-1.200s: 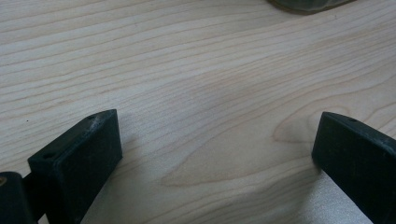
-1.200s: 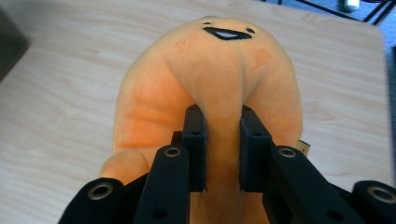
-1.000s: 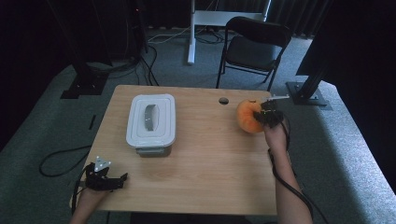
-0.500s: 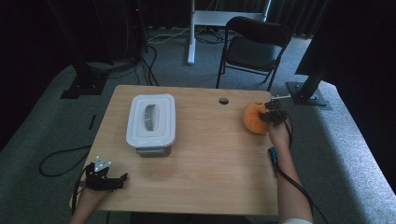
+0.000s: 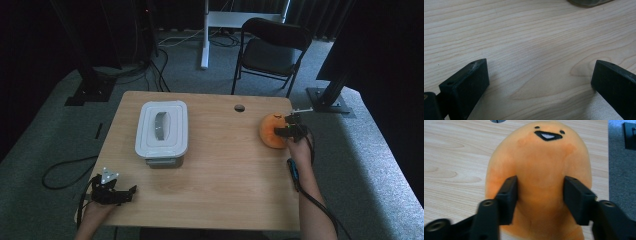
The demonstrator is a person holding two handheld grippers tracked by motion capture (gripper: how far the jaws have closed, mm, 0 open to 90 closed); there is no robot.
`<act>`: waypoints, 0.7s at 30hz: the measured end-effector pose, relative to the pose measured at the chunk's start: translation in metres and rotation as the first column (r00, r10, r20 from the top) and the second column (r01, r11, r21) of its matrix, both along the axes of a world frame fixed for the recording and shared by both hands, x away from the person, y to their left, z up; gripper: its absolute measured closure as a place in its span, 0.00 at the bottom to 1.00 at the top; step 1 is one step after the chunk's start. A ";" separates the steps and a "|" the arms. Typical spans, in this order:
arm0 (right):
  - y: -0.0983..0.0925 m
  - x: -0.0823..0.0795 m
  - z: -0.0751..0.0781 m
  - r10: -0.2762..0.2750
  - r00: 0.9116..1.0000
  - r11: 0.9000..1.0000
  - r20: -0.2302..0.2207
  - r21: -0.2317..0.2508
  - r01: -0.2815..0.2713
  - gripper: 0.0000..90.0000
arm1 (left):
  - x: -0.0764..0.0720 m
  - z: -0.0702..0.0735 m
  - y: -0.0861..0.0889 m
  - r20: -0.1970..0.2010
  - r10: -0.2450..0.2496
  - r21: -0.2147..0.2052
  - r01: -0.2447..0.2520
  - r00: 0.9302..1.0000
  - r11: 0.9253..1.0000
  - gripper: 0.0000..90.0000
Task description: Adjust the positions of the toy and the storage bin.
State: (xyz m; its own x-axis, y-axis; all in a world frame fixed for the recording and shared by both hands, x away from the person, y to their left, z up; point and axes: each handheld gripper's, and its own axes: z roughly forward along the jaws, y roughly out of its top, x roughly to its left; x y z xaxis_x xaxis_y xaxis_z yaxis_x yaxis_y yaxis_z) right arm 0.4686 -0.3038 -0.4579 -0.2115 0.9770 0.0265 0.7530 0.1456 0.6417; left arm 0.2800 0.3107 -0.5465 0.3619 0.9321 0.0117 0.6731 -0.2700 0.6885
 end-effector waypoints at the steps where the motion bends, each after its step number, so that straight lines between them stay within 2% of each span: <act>1: 0.000 -0.002 0.001 -0.010 1.000 1.000 0.003 0.001 0.010 0.45 | 0.000 0.000 0.000 0.000 -0.006 0.001 0.006 1.000 1.000 0.02; 3: -0.001 -0.006 0.002 -0.011 1.000 1.000 0.023 0.022 0.010 0.33 | -0.001 0.000 0.000 0.000 -0.004 0.002 0.004 1.000 1.000 0.02; 5: 0.000 -0.011 0.004 -0.016 0.999 1.000 0.041 0.015 0.015 0.25 | -0.001 0.000 0.000 0.006 0.006 -0.008 -0.006 1.000 1.000 0.02; 7: 0.002 -0.015 0.007 0.015 0.998 1.000 0.059 0.002 -0.016 0.14 | -0.001 0.002 0.001 0.025 0.003 -0.020 -0.002 1.000 1.000 0.02; 10: 0.006 -0.021 0.016 0.028 0.996 1.000 0.085 -0.013 -0.027 0.14 | -0.002 0.009 0.002 0.051 0.029 -0.003 -0.029 0.998 1.000 0.04; 11: 0.007 -0.022 0.019 0.023 0.994 1.000 0.109 -0.020 -0.021 0.14 | -0.001 0.011 0.003 0.053 0.034 -0.024 -0.033 0.998 0.999 0.09; 13: 0.011 -0.026 0.025 0.032 0.988 0.999 0.151 -0.017 -0.030 0.14 | 0.000 0.016 0.007 0.037 0.038 -0.077 -0.035 0.999 0.996 0.09; 15: 0.017 -0.028 0.030 0.050 0.984 0.999 0.170 -0.008 -0.049 0.14 | 0.000 0.018 0.008 0.037 0.035 -0.071 -0.033 0.999 0.997 0.09; 18: 0.028 -0.031 0.035 0.088 0.979 0.996 0.185 -0.009 -0.088 0.14 | 0.002 0.018 0.010 0.028 0.025 -0.089 -0.022 0.999 0.996 0.08; 20: 0.037 -0.032 0.037 0.115 0.976 0.993 0.184 -0.010 -0.115 0.14 | 0.004 0.017 0.011 0.009 0.008 -0.090 -0.007 1.000 0.996 0.00; 21: 0.042 -0.032 0.037 0.127 0.974 0.992 0.187 -0.016 -0.127 0.14 | 0.005 0.016 0.011 0.002 0.007 -0.083 -0.006 1.000 0.996 0.00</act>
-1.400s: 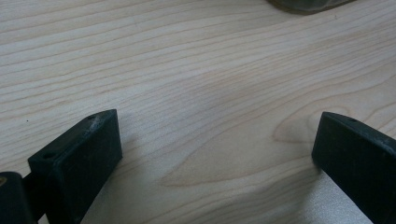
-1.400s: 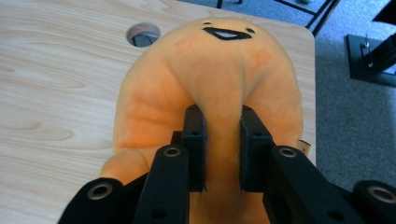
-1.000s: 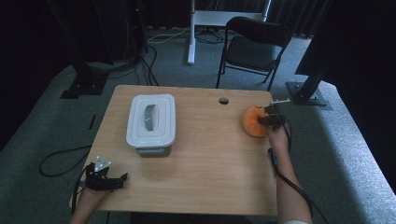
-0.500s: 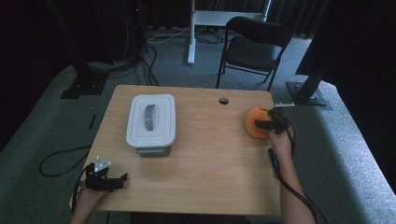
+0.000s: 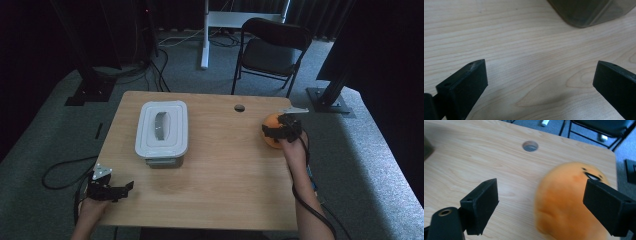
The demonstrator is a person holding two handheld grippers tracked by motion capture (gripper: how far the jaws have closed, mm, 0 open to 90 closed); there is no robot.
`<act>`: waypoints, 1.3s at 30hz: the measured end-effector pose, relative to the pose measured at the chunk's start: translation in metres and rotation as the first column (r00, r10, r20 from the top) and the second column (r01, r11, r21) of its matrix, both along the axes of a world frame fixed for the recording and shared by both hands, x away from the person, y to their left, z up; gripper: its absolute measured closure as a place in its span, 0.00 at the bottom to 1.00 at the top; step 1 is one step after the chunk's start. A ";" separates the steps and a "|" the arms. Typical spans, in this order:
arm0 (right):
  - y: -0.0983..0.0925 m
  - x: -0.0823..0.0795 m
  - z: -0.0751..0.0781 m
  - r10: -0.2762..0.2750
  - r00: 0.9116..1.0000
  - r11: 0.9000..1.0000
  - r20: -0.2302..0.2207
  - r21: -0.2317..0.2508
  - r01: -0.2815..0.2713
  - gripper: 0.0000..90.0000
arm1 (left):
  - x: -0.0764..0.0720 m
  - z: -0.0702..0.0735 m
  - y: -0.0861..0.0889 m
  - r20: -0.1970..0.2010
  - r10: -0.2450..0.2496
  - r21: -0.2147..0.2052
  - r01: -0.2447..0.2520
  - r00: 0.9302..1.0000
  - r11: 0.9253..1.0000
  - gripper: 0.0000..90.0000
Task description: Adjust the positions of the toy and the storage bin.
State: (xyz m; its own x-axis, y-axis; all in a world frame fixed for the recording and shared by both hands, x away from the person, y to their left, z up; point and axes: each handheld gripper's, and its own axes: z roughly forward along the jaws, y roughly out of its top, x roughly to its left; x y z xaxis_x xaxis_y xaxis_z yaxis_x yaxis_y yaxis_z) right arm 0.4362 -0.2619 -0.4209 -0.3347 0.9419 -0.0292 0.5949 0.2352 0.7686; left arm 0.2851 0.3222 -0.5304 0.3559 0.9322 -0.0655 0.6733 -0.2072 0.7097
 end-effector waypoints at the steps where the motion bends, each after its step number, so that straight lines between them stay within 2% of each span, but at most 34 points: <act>1: 0.005 0.000 0.000 0.010 1.000 1.000 0.003 -0.003 -0.010 0.14 | 0.001 -0.001 0.001 -0.002 0.002 0.006 -0.002 1.000 1.000 0.00; 6: 0.032 -0.001 -0.006 0.079 0.997 0.997 -0.004 0.004 -0.079 0.14 | 0.008 0.000 0.004 0.033 0.021 0.007 -0.021 0.999 1.000 0.00; 8: 0.043 0.001 -0.011 0.099 0.995 0.995 -0.007 0.007 -0.099 0.14 | 0.011 0.001 0.006 0.046 0.021 -0.006 -0.021 0.999 1.000 0.00; 10: 0.053 0.003 -0.017 0.115 0.993 0.993 -0.010 0.018 -0.115 0.14 | 0.015 0.001 0.006 0.060 0.026 0.014 -0.027 0.998 1.000 0.00; 13: 0.068 0.005 -0.026 0.143 0.990 0.989 -0.018 0.032 -0.142 0.14 | 0.021 0.002 0.008 0.065 0.036 0.005 -0.036 0.997 0.999 0.00; 15: 0.081 0.007 -0.034 0.162 0.986 0.986 -0.030 0.033 -0.161 0.14 | 0.025 0.001 0.008 0.079 0.039 0.010 -0.040 0.996 0.999 0.00; 17: 0.093 0.008 -0.041 0.183 0.982 0.982 -0.033 0.059 -0.181 0.14 | 0.030 0.000 0.008 0.080 0.037 0.027 -0.039 0.996 0.999 0.00; 20: 0.110 0.009 -0.052 0.199 0.980 0.979 -0.032 0.061 -0.197 0.14 | 0.037 0.000 0.009 0.082 0.037 0.028 -0.039 0.996 0.999 0.00; 26: 0.138 0.014 -0.069 0.197 0.980 0.978 -0.029 0.081 -0.194 0.14 | 0.052 0.000 0.011 0.089 0.062 0.015 -0.063 0.994 0.998 0.00; 30: 0.151 0.019 -0.078 0.204 0.979 0.975 -0.026 0.100 -0.200 0.14 | 0.063 -0.003 0.011 0.088 0.069 0.032 -0.072 0.994 0.997 0.00; 33: 0.158 0.023 -0.083 0.195 0.980 0.976 -0.034 0.107 -0.191 0.14 | 0.072 -0.004 0.012 0.083 0.078 0.019 -0.080 0.994 0.997 0.00; 36: 0.166 0.027 -0.088 0.190 0.981 0.977 -0.048 0.103 -0.185 0.14 | 0.080 -0.005 0.013 0.082 0.092 0.028 -0.095 0.992 0.995 0.00; 38: 0.167 0.029 -0.090 0.193 0.980 0.976 -0.053 0.111 -0.186 0.14 | 0.082 -0.006 0.013 0.082 0.094 0.034 -0.097 0.992 0.995 0.00; 39: 0.174 0.033 -0.094 0.186 0.981 0.975 -0.063 0.134 -0.177 0.14 | 0.089 -0.007 0.013 0.083 0.109 0.042 -0.113 0.991 0.993 0.00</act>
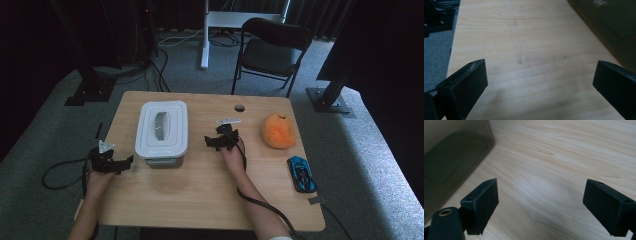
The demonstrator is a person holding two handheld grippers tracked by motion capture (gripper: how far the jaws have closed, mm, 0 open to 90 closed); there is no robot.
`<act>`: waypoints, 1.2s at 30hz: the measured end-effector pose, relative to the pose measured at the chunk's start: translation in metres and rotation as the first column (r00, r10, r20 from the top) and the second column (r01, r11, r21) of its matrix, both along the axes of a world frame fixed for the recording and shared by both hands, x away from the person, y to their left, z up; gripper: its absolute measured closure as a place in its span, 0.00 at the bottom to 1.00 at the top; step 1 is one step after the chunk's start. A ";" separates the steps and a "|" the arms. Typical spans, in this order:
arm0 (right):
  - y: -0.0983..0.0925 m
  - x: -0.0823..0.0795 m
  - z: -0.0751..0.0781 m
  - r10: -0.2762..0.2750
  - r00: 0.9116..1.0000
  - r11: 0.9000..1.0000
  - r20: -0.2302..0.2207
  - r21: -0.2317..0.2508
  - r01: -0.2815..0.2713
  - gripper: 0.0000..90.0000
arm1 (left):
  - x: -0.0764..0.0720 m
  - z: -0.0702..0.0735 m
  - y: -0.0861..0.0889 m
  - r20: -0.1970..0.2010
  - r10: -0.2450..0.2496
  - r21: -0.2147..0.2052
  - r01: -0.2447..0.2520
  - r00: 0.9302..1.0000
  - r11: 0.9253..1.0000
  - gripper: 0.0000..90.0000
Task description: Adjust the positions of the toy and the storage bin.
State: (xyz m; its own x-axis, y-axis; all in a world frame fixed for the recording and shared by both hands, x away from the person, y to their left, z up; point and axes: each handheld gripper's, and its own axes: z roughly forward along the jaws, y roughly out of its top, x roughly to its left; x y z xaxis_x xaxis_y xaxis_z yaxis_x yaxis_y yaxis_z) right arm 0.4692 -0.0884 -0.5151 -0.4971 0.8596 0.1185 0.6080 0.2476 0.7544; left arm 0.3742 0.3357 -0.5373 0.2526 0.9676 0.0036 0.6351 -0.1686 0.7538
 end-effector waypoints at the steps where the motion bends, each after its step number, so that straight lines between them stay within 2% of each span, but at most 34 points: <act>1: 0.002 0.001 -0.002 -0.003 1.000 1.000 0.001 0.008 0.003 0.14 | 0.003 -0.001 0.000 -0.004 0.002 0.002 -0.002 1.000 1.000 0.00; 5: 0.011 0.004 -0.006 -0.001 1.000 1.000 -0.001 0.008 0.001 0.14 | 0.011 -0.001 0.001 -0.014 0.001 0.009 -0.001 1.000 1.000 0.00; 7: 0.017 0.006 -0.008 -0.010 1.000 1.000 -0.001 -0.012 0.010 0.14 | 0.017 -0.001 0.002 -0.010 0.006 0.002 -0.006 1.000 1.000 0.00; 11: 0.026 0.012 -0.013 -0.016 1.000 1.000 -0.022 0.008 0.016 0.14 | 0.031 -0.002 0.001 -0.014 0.016 0.021 -0.016 1.000 1.000 0.00; 13: 0.031 0.015 -0.016 -0.016 1.000 1.000 -0.027 -0.006 0.015 0.14 | 0.037 -0.002 0.001 -0.015 0.020 0.013 -0.020 1.000 1.000 0.00; 15: 0.036 0.018 -0.018 -0.008 1.000 1.000 -0.021 0.002 0.008 0.14 | 0.043 -0.002 0.000 -0.017 0.015 0.006 -0.015 1.000 1.000 0.00; 17: 0.040 0.020 -0.019 -0.015 1.000 1.000 -0.011 -0.011 0.015 0.14 | 0.048 -0.002 -0.001 -0.017 0.016 0.016 -0.016 1.000 1.000 0.00; 20: 0.047 0.023 -0.020 -0.004 1.000 1.000 -0.017 -0.001 0.004 0.14 | 0.056 -0.001 -0.004 -0.027 0.008 0.026 -0.007 1.000 1.000 0.00; 22: 0.050 0.025 -0.020 0.013 1.000 1.000 -0.007 0.028 -0.013 0.14 | 0.059 0.001 -0.004 -0.032 0.002 0.035 0.000 0.999 0.999 0.00; 24: 0.054 0.026 -0.018 0.007 1.000 1.000 0.002 0.019 -0.007 0.14 | 0.063 0.004 -0.002 -0.021 0.012 0.033 -0.011 1.000 0.999 0.00; 26: 0.056 0.029 -0.015 0.003 1.000 0.999 0.006 0.052 -0.004 0.14 | 0.066 0.008 -0.002 -0.015 0.012 0.033 -0.012 1.000 0.999 0.00; 27: 0.057 0.030 -0.013 -0.008 1.000 0.999 0.009 0.044 0.008 0.14 | 0.067 0.010 -0.002 -0.006 0.011 0.040 -0.011 1.000 0.999 0.00; 30: 0.058 0.032 -0.010 -0.015 1.000 0.997 0.005 0.072 0.014 0.14 | 0.072 0.015 -0.005 0.001 -0.003 0.017 0.003 1.000 1.000 0.00; 34: 0.062 0.032 -0.009 -0.003 1.000 0.998 0.007 0.056 0.002 0.14 | 0.078 0.019 -0.011 0.020 -0.011 0.003 0.011 1.000 1.000 0.00; 36: 0.063 0.032 -0.010 0.002 1.000 0.998 0.011 0.064 -0.003 0.14 | 0.081 0.020 -0.014 0.025 -0.012 -0.005 0.012 1.000 1.000 0.00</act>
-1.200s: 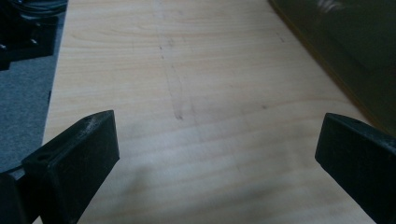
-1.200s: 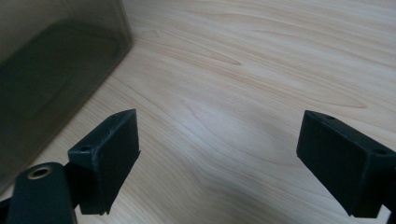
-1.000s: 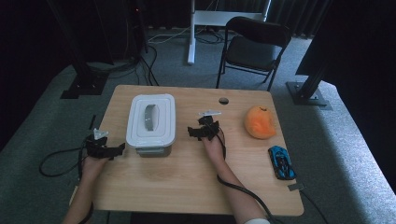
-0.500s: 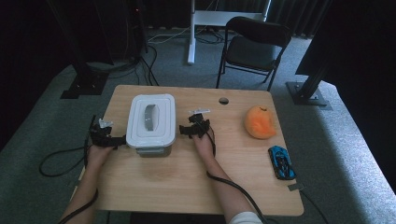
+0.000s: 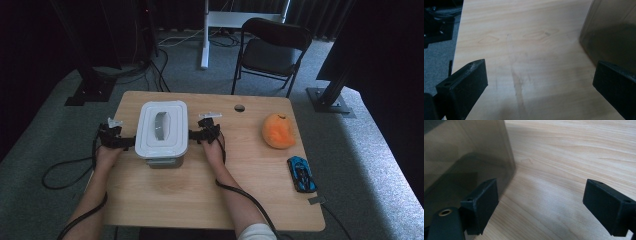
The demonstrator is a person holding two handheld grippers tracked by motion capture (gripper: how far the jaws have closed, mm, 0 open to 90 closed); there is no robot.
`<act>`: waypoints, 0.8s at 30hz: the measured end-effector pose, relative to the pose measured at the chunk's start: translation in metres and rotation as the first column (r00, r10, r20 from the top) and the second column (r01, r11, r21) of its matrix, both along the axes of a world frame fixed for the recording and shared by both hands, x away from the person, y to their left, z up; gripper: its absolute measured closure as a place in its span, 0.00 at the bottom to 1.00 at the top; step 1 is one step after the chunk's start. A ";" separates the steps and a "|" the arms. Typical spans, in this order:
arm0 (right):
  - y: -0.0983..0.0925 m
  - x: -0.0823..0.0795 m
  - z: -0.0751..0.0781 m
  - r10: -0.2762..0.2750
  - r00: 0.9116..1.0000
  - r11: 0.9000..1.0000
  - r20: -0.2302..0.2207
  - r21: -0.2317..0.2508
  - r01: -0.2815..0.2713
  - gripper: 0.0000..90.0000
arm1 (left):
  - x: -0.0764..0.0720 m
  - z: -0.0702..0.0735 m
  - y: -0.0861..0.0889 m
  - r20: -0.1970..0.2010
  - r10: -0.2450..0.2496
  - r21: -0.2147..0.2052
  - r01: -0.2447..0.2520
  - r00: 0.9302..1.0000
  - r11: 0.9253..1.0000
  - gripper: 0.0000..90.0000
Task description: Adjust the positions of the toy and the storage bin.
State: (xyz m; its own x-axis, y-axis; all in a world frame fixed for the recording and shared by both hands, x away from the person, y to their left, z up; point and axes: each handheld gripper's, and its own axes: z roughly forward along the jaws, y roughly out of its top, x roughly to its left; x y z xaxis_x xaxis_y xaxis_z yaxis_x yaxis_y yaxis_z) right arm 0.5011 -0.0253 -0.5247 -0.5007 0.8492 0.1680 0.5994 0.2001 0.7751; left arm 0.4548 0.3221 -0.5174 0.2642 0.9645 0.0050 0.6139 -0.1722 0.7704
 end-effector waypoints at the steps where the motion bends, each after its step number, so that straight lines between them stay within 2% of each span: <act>1: 0.002 0.000 0.000 0.007 1.000 1.000 -0.001 0.009 -0.007 0.14 | 0.001 0.000 -0.001 0.002 0.004 -0.001 -0.004 1.000 1.000 0.00; 3: 0.003 -0.001 0.001 0.017 1.000 1.000 0.000 0.020 -0.017 0.14 | 0.001 -0.001 -0.004 0.011 0.008 -0.023 -0.008 1.000 1.000 0.00; 7: 0.003 -0.001 0.001 0.020 1.000 0.999 -0.005 0.027 -0.020 0.14 | 0.003 -0.001 -0.014 -0.002 -0.016 0.001 0.016 1.000 1.000 0.00; 12: 0.000 -0.002 0.000 0.021 1.000 0.999 -0.008 0.033 -0.021 0.15 | 0.001 -0.001 -0.019 0.002 -0.032 -0.033 0.033 0.999 0.999 0.00; 13: -0.001 -0.003 0.001 0.021 1.000 1.000 0.008 0.022 -0.021 0.17 | 0.000 -0.001 -0.020 0.004 -0.032 -0.031 0.032 0.999 0.999 0.00; 16: -0.002 -0.005 0.002 0.020 1.000 1.000 0.017 0.018 -0.021 0.17 | -0.003 -0.002 -0.024 0.007 -0.032 -0.030 0.032 0.999 0.999 0.00; 19: -0.006 -0.004 0.002 0.023 1.000 0.999 -0.006 0.028 -0.023 0.18 | -0.005 -0.002 -0.028 0.007 -0.027 -0.034 0.027 1.000 0.999 0.00; 24: -0.013 -0.006 0.002 0.034 0.999 0.999 -0.002 0.034 -0.034 0.20 | -0.008 -0.002 -0.036 0.011 -0.029 -0.024 0.030 1.000 0.999 0.00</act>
